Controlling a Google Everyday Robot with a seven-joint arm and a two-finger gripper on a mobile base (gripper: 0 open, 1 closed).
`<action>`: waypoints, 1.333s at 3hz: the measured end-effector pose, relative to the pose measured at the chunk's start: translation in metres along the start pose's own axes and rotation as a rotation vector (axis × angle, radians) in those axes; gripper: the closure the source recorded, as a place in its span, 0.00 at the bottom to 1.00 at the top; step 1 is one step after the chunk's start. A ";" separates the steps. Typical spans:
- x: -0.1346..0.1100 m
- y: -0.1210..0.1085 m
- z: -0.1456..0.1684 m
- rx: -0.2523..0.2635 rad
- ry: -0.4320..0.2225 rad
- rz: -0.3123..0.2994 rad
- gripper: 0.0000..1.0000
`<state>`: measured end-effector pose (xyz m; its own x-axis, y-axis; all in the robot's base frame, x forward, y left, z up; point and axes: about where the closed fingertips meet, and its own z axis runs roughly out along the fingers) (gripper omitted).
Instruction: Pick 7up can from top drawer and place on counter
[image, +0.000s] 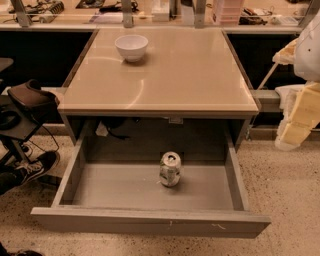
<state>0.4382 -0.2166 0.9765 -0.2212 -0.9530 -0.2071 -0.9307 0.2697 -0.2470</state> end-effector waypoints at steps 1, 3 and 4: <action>0.000 0.000 0.000 0.000 0.000 0.000 0.00; 0.018 0.003 0.049 -0.048 -0.083 0.095 0.00; 0.035 -0.006 0.110 -0.113 -0.167 0.210 0.00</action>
Offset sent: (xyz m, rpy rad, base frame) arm 0.0004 -0.0024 -0.0253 0.0694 0.0238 -0.0155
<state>0.4683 -0.2365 0.8672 -0.3705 -0.8395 -0.3976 -0.8982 0.4328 -0.0768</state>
